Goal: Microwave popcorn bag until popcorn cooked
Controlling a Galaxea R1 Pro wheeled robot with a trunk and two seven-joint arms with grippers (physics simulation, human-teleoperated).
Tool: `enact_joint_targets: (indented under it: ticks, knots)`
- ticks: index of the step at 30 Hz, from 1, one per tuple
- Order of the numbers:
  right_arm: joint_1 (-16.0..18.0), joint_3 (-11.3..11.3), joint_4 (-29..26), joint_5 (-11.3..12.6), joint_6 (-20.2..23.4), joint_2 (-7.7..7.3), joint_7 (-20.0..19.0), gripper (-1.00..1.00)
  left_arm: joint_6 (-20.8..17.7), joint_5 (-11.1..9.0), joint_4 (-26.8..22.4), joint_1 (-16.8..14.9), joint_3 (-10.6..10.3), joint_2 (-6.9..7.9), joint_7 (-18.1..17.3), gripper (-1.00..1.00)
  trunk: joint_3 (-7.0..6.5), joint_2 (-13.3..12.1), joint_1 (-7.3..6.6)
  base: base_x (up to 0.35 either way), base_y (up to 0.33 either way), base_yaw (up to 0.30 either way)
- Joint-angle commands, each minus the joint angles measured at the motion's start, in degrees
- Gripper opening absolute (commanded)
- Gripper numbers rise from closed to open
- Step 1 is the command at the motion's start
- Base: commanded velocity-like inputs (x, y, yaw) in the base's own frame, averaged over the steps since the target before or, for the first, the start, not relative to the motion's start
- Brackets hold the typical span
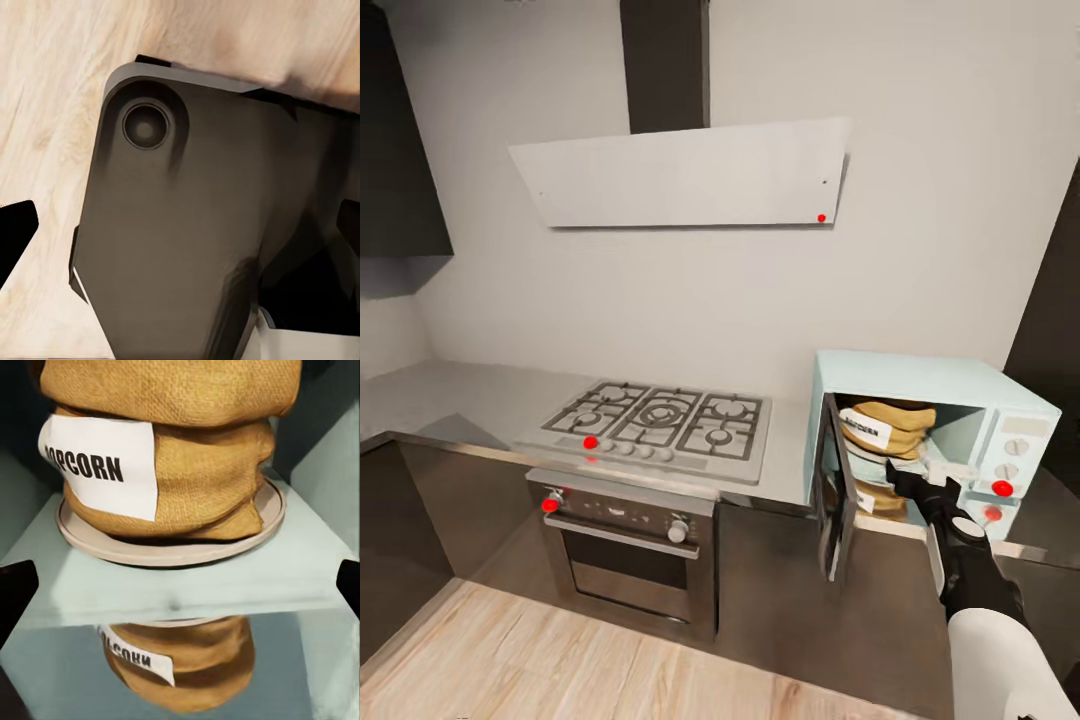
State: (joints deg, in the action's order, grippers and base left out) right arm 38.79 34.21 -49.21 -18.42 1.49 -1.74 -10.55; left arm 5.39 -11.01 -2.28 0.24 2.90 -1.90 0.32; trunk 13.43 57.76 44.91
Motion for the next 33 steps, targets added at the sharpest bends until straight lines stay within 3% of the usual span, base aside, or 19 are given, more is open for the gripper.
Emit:
enact_joint_targets:
  ticks: [1, 8, 9, 12, 15, 21, 28, 33]
  knots:
    - [0.1, 0.2, -0.1, -1.0, 0.1, 0.08, -0.4, 1.0, 0.1, -0.2, -0.1, 0.0, 0.3, -0.01, 0.0, 1.0, 0.06, 0.0, -0.02, -0.252, 0.0, 0.0]
    - [0.1, 0.2, -3.8, -1.7, 2.1, 0.24, -0.5, 1.0, 0.1, -0.2, -0.1, 0.0, 0.3, 0.0, 0.0, 1.0, 0.06, 0.0, -0.02, -0.067, 0.0, 0.0]
    - [0.1, -0.4, -4.0, -1.7, 2.3, 0.25, -0.5, 1.0, 0.1, -0.2, -0.1, 0.0, 0.3, 0.01, 0.0, 1.0, 0.06, 0.0, -0.02, -0.156, 0.0, 0.0]
    - [0.1, -5.4, -4.2, -1.7, 2.7, 0.31, -0.4, 1.0, 0.1, -0.2, -0.1, 0.0, 0.3, -0.02, 0.0, 1.0, 0.06, 0.0, -0.02, -0.263, 0.0, 0.0]
    - [0.1, -6.8, -4.7, -1.7, 6.1, 0.33, -0.4, 1.0, 0.1, -0.1, -0.1, 0.0, 0.3, -0.03, 0.0, 1.0, 0.06, 0.0, -0.02, -0.331, 0.0, 0.0]
    - [0.1, -7.2, -5.2, -1.6, 17.1, -0.09, -0.8, 1.0, 0.1, -0.1, -0.1, 0.0, 0.3, -0.04, 0.0, 1.0, 0.06, 0.0, -0.02, -0.341, 0.0, 0.0]
    - [0.1, -7.1, -9.9, -1.8, 25.8, -0.25, -1.7, 1.0, 0.1, -0.2, -0.1, 0.0, 0.3, -0.02, 0.0, 1.0, 0.06, 0.0, -0.02, -0.321, 0.0, 0.0]
    - [0.1, -7.1, -10.0, -1.6, 27.3, -0.28, -1.8, 1.0, 0.1, -0.2, -0.1, 0.0, 0.3, -0.02, 0.0, 1.0, 0.06, 0.0, -0.02, -0.309, 0.0, 0.0]
